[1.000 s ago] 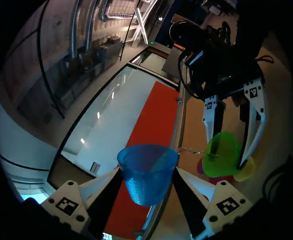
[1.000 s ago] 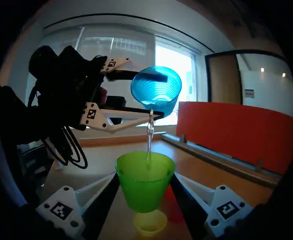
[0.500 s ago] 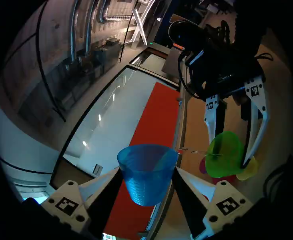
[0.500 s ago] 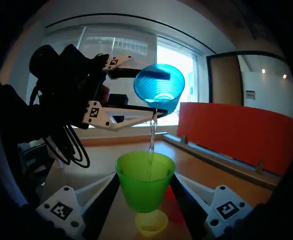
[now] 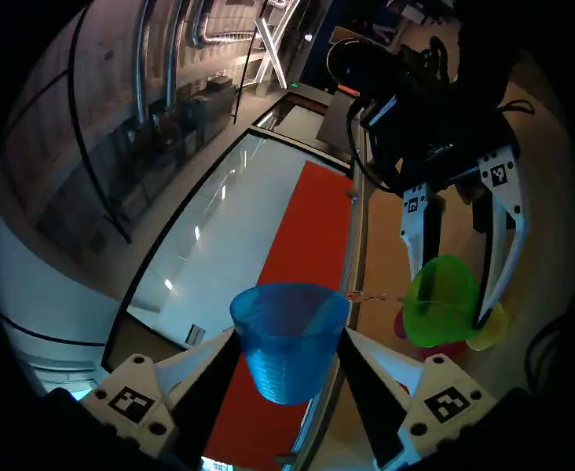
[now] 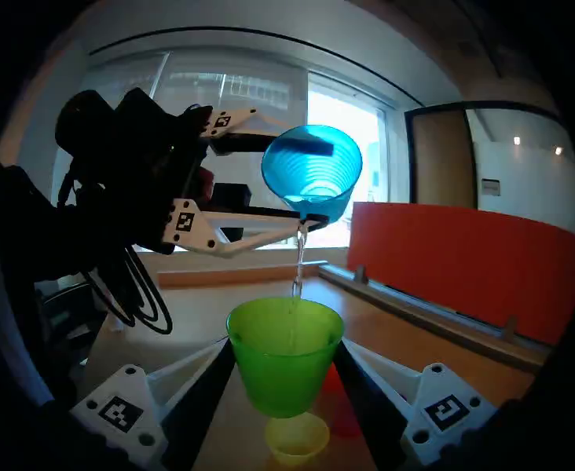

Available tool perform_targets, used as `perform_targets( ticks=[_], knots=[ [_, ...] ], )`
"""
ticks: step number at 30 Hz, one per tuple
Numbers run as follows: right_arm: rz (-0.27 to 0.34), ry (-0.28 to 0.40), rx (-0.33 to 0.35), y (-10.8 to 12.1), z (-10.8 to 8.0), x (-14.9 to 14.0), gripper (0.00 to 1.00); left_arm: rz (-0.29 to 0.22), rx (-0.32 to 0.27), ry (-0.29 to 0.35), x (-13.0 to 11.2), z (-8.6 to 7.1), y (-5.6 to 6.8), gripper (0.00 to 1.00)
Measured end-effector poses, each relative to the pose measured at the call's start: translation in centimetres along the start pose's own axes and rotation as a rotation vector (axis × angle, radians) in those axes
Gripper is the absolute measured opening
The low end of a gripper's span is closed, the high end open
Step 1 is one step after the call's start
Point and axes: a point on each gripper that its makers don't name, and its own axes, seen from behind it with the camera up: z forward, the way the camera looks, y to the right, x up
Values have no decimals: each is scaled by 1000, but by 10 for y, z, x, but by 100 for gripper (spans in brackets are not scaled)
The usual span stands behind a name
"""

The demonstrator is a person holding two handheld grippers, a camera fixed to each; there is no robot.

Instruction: Pour water

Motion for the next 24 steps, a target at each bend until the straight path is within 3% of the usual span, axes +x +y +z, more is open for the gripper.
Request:
perform_targets(
  ticks=[24],
  knots=[
    [-3,7,-7,1,-2,3,88,78,-1,1,6,0,-1,82]
  ],
)
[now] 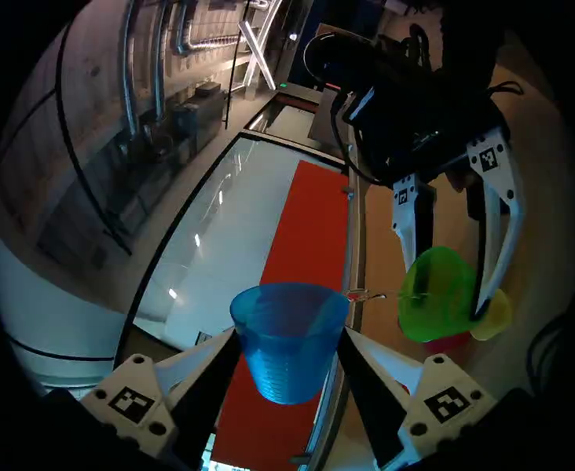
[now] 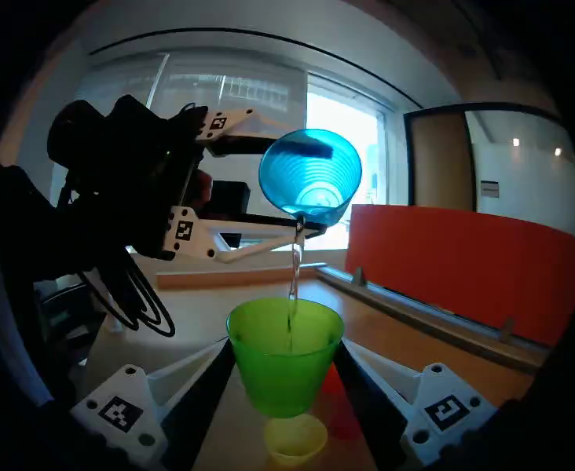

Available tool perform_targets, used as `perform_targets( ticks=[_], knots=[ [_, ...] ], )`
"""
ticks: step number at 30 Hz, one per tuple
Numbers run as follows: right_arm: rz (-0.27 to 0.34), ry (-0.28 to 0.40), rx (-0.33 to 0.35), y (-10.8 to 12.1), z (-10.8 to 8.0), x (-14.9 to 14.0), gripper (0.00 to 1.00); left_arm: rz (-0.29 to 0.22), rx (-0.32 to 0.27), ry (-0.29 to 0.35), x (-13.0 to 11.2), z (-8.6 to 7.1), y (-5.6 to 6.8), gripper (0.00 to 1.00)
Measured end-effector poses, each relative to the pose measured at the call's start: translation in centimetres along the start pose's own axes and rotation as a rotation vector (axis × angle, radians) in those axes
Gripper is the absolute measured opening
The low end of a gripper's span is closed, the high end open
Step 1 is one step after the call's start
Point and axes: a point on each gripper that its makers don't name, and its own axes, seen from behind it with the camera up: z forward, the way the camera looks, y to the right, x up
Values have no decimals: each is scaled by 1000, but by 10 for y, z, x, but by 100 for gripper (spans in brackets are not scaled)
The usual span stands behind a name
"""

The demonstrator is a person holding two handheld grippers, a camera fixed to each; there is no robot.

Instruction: Pour water

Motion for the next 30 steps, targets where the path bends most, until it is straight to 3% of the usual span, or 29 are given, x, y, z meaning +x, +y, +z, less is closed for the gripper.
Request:
perform_targets(
  ticks=[30],
  knots=[
    [-4,5,-5,1,2,2,88,76,22,6,5,1,-4,82]
  ],
)
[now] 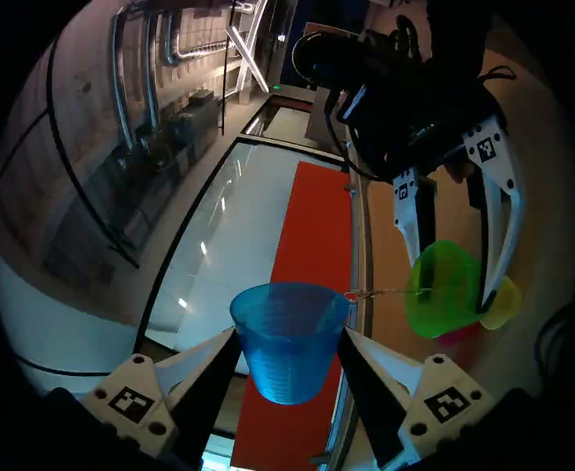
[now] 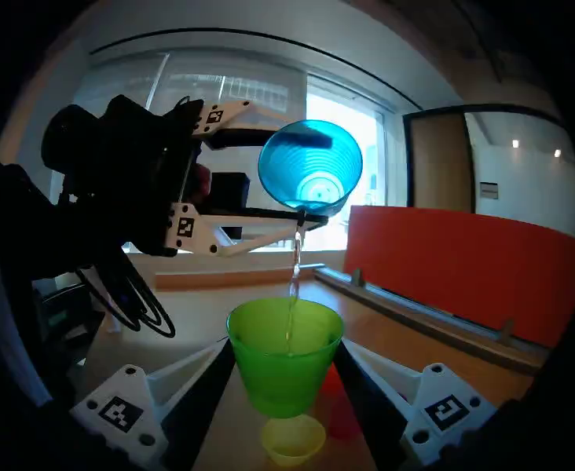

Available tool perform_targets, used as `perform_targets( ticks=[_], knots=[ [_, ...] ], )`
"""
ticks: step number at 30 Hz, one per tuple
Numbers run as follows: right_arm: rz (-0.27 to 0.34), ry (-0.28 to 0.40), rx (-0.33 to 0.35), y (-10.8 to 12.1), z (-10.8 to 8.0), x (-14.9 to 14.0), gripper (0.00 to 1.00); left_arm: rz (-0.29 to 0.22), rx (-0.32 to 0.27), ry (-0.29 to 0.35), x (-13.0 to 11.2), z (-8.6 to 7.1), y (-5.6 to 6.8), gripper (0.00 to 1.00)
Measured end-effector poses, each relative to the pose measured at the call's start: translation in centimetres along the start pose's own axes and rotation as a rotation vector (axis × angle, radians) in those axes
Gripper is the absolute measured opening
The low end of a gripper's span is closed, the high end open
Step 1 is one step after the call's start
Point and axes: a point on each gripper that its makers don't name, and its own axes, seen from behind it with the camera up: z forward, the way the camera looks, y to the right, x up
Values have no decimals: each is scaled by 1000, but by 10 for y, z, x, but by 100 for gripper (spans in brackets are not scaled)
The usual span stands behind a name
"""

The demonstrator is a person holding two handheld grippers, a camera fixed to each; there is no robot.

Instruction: Pour water

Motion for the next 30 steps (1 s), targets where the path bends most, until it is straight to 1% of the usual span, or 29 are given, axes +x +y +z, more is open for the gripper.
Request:
perform_targets(
  ticks=[15,20,30],
  knots=[
    [0,4,-6,2,-1,1,88,48,8,1,4,-1,-3,82],
    [0,3,-6,2,0,1,88,71,7,0,3,-1,-4,82],
    [4,6,-6,2,0,0,88,99,13,-3,2,-1,-6,82]
  ],
)
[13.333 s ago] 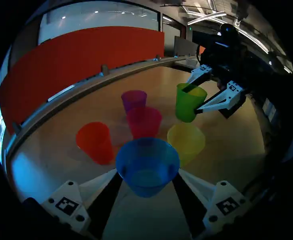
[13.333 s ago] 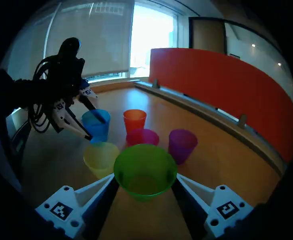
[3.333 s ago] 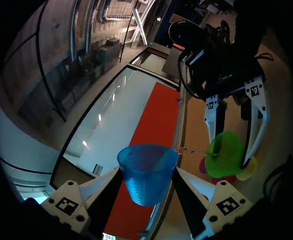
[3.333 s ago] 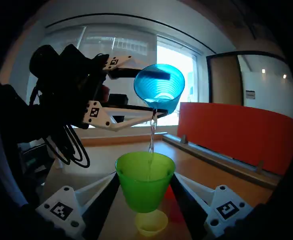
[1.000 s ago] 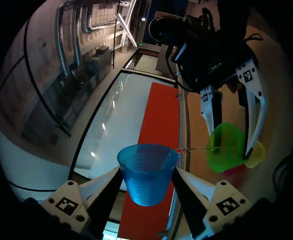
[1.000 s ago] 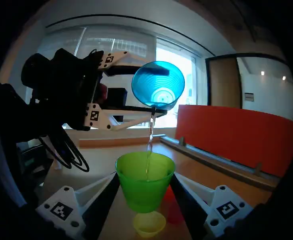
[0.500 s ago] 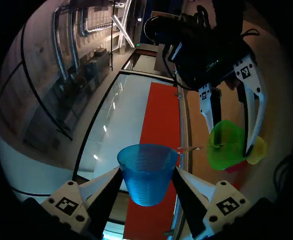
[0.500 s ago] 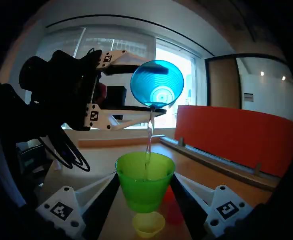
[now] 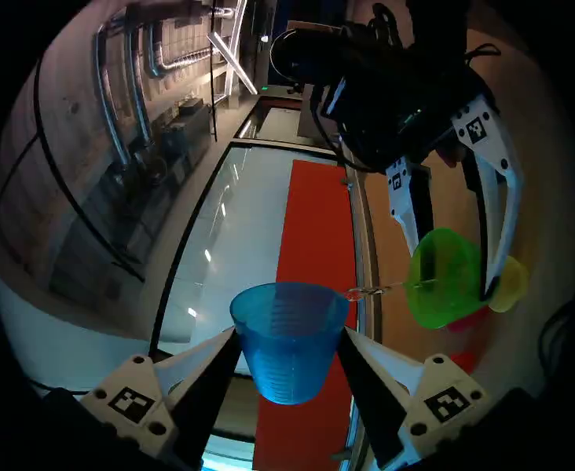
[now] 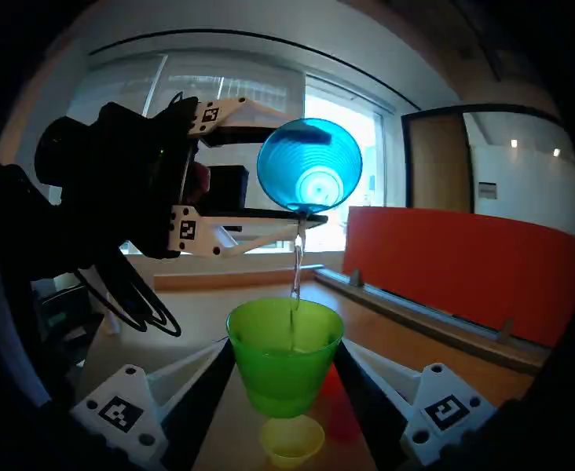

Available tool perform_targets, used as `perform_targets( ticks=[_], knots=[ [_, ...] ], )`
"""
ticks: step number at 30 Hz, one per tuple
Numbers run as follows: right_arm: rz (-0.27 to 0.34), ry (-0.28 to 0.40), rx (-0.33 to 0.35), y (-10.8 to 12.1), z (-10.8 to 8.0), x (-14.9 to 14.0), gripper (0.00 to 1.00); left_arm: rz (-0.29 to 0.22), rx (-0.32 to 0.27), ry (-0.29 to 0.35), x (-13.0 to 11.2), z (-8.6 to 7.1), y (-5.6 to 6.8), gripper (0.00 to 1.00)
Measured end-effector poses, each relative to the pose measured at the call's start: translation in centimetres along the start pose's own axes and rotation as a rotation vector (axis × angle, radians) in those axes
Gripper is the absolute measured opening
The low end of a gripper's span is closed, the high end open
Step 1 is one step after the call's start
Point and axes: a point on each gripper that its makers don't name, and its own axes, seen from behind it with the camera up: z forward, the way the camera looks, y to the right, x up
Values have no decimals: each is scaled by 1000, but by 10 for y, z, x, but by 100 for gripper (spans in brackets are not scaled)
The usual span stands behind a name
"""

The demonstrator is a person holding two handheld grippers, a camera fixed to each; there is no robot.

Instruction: Pour water

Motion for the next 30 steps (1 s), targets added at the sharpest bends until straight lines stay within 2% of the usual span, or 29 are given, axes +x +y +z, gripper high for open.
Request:
perform_targets(
  ticks=[20,23,30],
  knots=[
    [1,6,-3,0,1,2,88,80,10,0,0,2,-5,82],
    [1,7,-3,0,1,3,88,105,14,1,1,1,-5,82],
    [0,7,-7,1,0,3,88,136,17,8,5,0,-3,82]
  ],
)
